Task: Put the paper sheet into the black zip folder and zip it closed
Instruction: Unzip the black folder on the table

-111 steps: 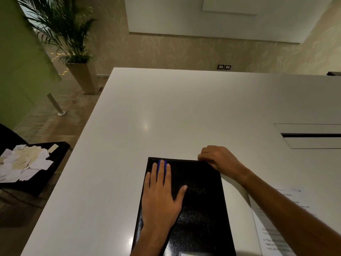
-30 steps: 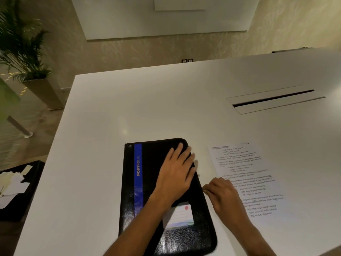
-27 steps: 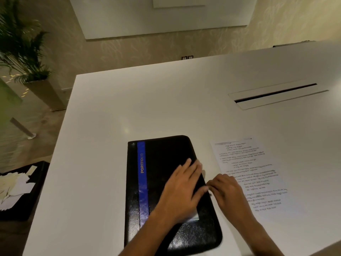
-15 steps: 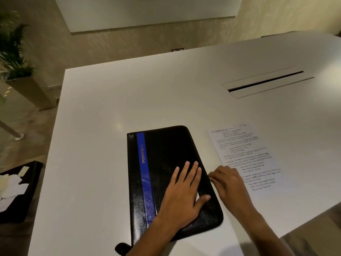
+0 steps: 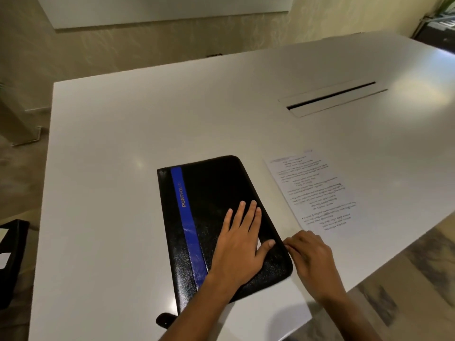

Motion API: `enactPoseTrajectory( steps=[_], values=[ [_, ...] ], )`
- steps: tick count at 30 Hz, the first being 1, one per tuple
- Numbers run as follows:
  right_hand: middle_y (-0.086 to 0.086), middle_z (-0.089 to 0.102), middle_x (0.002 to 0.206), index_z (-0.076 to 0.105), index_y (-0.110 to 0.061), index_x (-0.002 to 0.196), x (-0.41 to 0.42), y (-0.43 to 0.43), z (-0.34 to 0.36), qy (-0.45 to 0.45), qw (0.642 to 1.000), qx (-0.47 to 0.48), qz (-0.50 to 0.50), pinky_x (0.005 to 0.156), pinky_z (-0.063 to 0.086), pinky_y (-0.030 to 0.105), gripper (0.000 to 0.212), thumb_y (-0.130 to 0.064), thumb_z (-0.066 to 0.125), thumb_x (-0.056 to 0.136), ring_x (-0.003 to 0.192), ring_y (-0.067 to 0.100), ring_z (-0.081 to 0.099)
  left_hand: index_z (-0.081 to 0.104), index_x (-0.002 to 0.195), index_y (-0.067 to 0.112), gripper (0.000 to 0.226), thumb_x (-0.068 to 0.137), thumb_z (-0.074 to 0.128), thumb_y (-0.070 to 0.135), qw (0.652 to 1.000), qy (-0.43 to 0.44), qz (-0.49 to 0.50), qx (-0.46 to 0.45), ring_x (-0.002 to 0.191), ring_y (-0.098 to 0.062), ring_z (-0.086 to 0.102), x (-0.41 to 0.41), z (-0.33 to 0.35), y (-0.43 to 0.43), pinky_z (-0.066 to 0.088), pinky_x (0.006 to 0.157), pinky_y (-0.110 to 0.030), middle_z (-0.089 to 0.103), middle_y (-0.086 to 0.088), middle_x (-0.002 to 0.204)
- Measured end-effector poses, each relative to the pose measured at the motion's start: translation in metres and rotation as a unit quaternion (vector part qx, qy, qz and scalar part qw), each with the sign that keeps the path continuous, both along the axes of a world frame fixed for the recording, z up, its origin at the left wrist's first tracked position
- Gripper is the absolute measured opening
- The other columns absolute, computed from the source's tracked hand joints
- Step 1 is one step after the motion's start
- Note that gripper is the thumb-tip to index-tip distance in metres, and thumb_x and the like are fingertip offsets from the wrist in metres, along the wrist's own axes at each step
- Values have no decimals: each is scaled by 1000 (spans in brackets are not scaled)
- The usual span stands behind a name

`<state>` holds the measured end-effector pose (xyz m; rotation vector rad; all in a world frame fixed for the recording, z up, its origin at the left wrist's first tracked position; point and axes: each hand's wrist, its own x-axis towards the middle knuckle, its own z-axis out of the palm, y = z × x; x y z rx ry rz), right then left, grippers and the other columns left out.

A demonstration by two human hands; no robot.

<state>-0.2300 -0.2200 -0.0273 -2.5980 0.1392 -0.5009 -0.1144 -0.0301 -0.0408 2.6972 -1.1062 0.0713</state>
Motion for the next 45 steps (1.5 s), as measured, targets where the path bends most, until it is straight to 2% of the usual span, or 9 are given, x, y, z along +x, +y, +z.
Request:
enactPoseTrajectory(
  steps=[5, 10, 17, 20, 25, 28, 32, 38, 45],
  values=[
    [4, 74, 88, 86, -7, 100, -21, 8, -6, 13, 999, -11, -50, 68, 51, 32, 16, 6, 81, 92, 77, 24, 66, 22, 173, 13, 83, 112, 17, 70, 1000, -1, 0, 4, 171, -28, 6, 0, 1, -1, 16, 136, -56, 13, -8, 183],
    [4, 76, 90, 87, -8, 99, -39, 11, -1, 5, 998, -23, -55, 66, 58, 40, 17, -8, 70, 94, 78, 26, 69, 22, 172, 12, 84, 112, 15, 70, 1000, -7, 1, 5, 170, -29, 7, 0, 2, -2, 17, 135, -56, 14, -9, 183],
    [0, 77, 89, 87, -10, 100, -61, 17, 0, 9, 999, 14, -35, 76, 45, 16, 14, -11, 74, 96, 80, 16, 69, 28, 172, 16, 83, 111, 17, 72, 1000, -11, 17, -6, 170, -26, 11, -4, 10, -2, 18, 136, -54, 20, -4, 182],
    [0, 77, 87, 87, -9, 99, -68, 25, -1, -5, 999, 27, -30, 72, 56, 28, 12, -2, 88, 90, 77, 15, 69, 34, 170, 17, 83, 110, 21, 73, 1000, -9, 24, -6, 169, -24, 16, -6, 18, -1, 20, 136, -52, 25, -3, 181],
    [1, 78, 82, 87, -10, 96, -67, 30, 0, -27, 996, 67, -47, 65, 61, 39, 17, 1, 92, 84, 71, 16, 69, 63, 151, 22, 63, 111, 41, 65, 993, -25, 2, -112, 156, -20, 47, -19, 25, 15, 29, 134, -49, 62, 3, 158],
    [0, 74, 79, 86, -12, 93, -66, 31, 3, -19, 995, 85, -55, 65, 57, 39, 14, 1, 89, 87, 69, 15, 65, 53, 160, 28, 65, 110, 41, 68, 994, 1, -51, -101, 166, -15, 28, -30, 19, 42, 20, 137, -51, 47, 9, 170],
    [1, 71, 76, 83, -11, 87, -63, 39, 2, -5, 994, 83, -72, 66, 53, 36, 12, 1, 85, 90, 66, 15, 61, 36, 168, 32, 70, 110, 31, 69, 999, 16, -40, -26, 170, -17, 7, -42, 15, 55, 7, 138, -57, 23, 11, 180],
    [1, 72, 80, 83, -11, 90, -70, 62, 2, -10, 995, 84, -59, 69, 48, 29, 12, 0, 84, 89, 69, 15, 62, 36, 168, 32, 75, 107, 20, 73, 999, 37, -24, -16, 170, -19, 7, -44, 17, 48, 1, 137, -58, 23, 8, 180],
    [2, 73, 79, 81, -10, 87, -66, 89, 7, -6, 995, 82, -60, 72, 43, 26, 14, 4, 85, 84, 69, 16, 63, 41, 167, 31, 73, 107, 23, 70, 999, 48, 7, -22, 170, -19, 9, -50, 21, 39, 4, 137, -57, 28, 6, 179]
  ],
)
